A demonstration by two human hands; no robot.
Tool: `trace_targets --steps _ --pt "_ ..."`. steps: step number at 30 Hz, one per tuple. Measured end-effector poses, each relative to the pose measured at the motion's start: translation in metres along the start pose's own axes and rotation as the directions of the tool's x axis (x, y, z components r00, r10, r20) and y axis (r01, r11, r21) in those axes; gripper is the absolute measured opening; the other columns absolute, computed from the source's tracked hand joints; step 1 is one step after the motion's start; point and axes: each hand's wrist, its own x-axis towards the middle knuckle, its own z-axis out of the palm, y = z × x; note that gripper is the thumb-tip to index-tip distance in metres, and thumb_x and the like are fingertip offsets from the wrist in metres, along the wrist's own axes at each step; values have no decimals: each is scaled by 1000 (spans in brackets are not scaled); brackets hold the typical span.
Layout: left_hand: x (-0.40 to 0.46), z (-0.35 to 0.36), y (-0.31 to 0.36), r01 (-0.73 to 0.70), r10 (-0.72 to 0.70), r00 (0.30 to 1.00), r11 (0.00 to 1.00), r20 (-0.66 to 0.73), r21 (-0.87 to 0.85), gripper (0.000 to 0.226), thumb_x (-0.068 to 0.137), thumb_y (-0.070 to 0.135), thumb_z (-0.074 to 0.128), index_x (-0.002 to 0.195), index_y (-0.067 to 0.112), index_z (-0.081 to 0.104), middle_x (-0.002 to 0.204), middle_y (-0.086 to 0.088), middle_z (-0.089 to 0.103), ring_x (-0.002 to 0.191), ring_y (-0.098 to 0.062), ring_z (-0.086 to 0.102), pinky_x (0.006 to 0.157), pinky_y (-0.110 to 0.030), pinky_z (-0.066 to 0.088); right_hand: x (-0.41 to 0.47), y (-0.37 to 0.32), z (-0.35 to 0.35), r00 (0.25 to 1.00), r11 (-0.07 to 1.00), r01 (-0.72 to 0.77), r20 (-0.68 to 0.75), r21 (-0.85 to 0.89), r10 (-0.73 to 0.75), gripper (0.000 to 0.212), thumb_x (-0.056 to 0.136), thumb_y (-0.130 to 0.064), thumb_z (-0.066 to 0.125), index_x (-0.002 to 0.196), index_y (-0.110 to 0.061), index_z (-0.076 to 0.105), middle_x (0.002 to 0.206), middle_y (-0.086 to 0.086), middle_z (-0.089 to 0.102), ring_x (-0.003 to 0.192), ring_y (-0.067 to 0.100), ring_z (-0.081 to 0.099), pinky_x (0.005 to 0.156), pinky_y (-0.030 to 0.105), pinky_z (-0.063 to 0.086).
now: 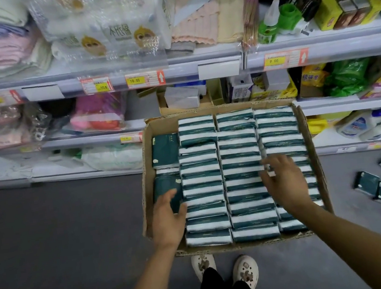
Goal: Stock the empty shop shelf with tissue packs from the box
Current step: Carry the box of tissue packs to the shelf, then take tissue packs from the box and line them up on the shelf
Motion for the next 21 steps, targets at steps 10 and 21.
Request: trace_targets --steps 10,21 --pt "23 7 -6 -41 34 990 998 140 43 26 94 26 64 119 26 60 111 8 65 89 -8 63 83 -33 54 14 -59 46 938 962 266 248 -63 -243 8 86 -15 67 84 -22 71 84 0 63 82 26 61 65 30 44" --pt "59 2 -6 47 -66 958 996 280 77 17 88 33 70 101 29 62 88 11 67 81 -14 68 79 -34 54 43 -81 52 878 897 342 436 -278 -200 20 97 -30 50 104 -23 67 108 -1 59 104 20 56 81 33 42"
